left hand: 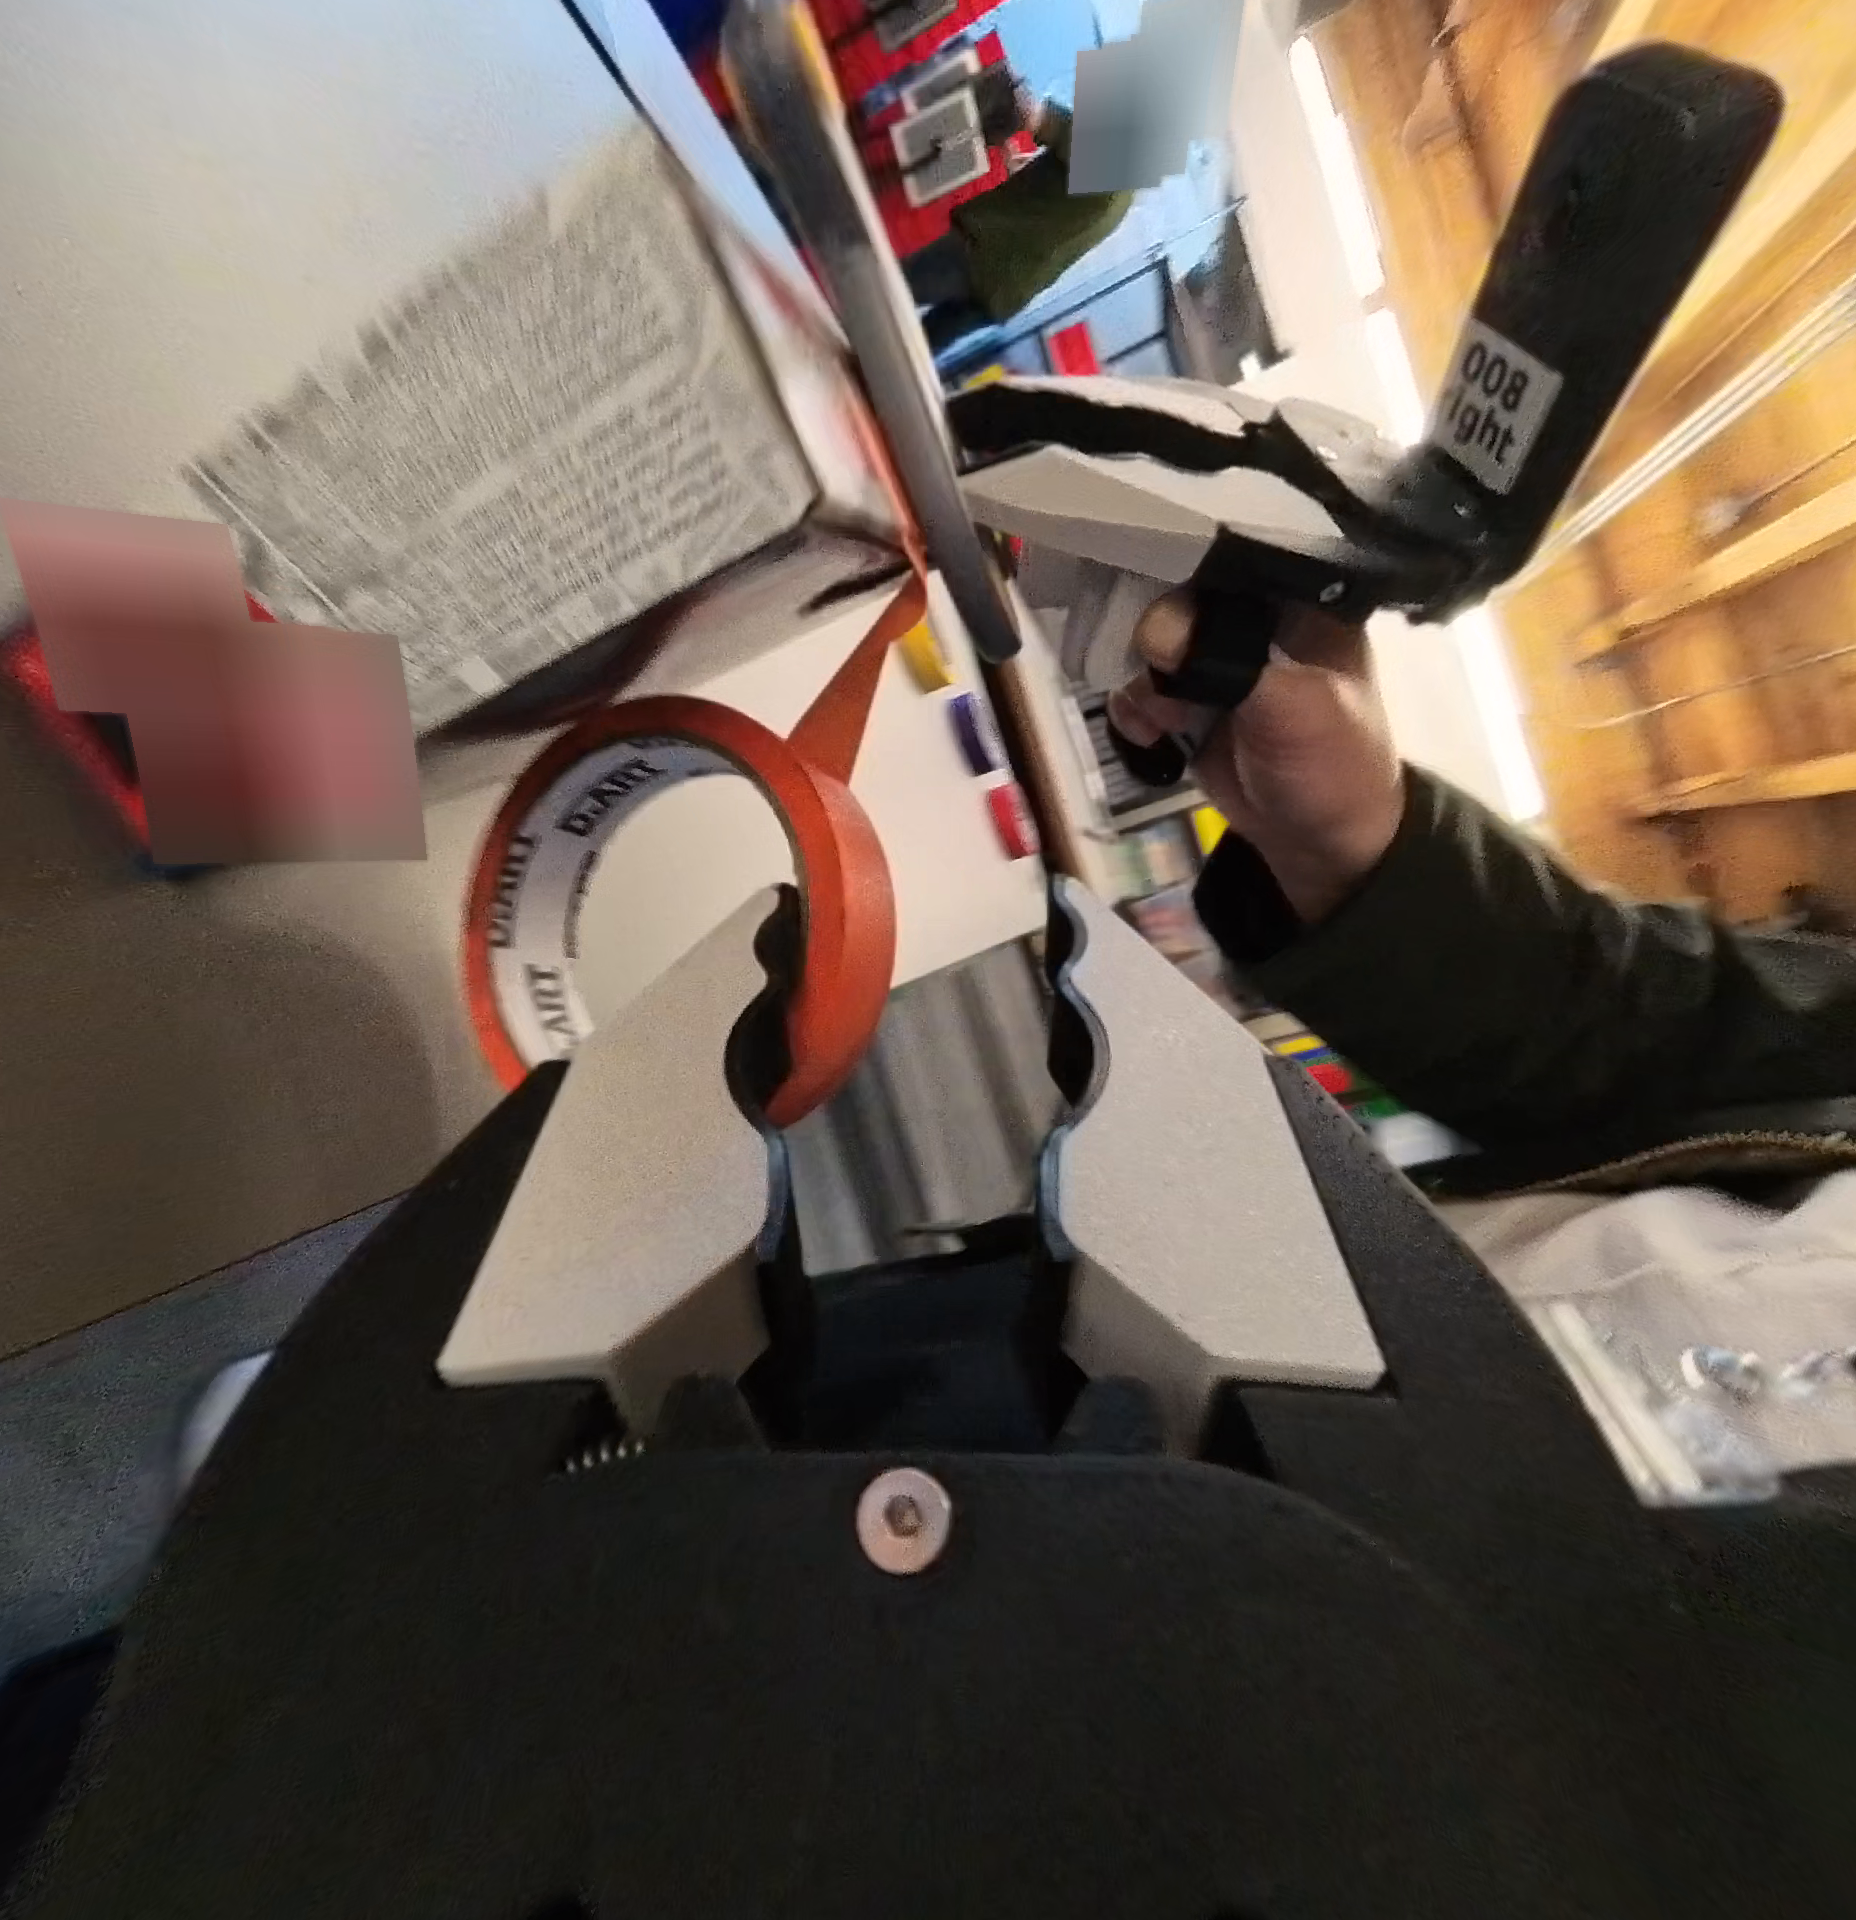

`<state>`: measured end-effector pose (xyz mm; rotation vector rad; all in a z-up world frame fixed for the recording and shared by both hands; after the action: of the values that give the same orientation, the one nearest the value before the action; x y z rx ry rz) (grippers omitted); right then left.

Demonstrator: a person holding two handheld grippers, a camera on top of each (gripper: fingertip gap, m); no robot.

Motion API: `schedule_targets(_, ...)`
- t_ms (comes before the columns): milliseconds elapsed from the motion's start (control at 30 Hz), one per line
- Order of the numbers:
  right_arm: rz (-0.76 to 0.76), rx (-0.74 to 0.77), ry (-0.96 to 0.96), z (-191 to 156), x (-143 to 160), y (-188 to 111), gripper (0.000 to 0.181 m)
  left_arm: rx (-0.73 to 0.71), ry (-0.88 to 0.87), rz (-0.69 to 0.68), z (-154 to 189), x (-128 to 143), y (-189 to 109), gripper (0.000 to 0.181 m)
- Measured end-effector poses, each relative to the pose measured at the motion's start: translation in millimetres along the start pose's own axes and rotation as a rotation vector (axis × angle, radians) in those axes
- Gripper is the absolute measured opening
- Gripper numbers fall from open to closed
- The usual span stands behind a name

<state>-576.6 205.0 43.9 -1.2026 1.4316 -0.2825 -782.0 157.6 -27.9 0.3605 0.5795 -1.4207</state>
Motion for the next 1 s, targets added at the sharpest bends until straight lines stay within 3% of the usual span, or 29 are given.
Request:
schedule_targets(100, 0.006, -0.005, 0.008, 0.2, 0.5, 0.1, 0.022, -0.077, 0.14, -0.054, 3.8, -21.9, -31.9, 0.046)
schedule_targets(200, 0.013, -0.007, 0.02, 0.0, 0.9, 0.2, 0.022, -0.09, 0.174, -0.138, -4.5, -41.3, -44.7, 0.047)
schedule_targets(300, 0.016, -0.011, 0.021, 0.3, 1.1, 0.2, 0.022, -0.208, 0.357, -0.193, -19.7, -57.2, -39.7, 0.075)
schedule_targets(400, 0.018, -0.009, 0.025, 0.0, 1.0, 0.3, 0.022, -0.193, 0.463, -0.264, -36.6, -68.2, -16.8, 0.09)
schedule_targets(633, 0.018, -0.004, 0.02, -0.6, 0.8, 0.4, 0.022, -0.005, 0.596, -0.427, -50.4, -80.4, 26.4, 0.088)
schedule_targets(767, 0.021, 0.0, 0.013, 0.3, 0.6, 0.2, 0.022, 0.038, 0.68, -0.529, -48.8, -79.3, 41.4, 0.075)
schedule_targets(1000, 0.048, 0.026, 0.021, 11.5, -2.3, -1.1, 0.022, -0.031, 0.84, -0.444, -47.1, -85.1, 50.0, 0.061)
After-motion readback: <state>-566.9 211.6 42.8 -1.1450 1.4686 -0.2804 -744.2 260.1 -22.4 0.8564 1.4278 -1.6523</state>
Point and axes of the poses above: each gripper's, where its closed fingertips meet, y out along the fingers, x out of its underside, z = x × y across the jaws, the point moved 9 cm from there along -y, back along the fingers, and after that the axes turned 11 degrees about y, right-handed, at the moved point
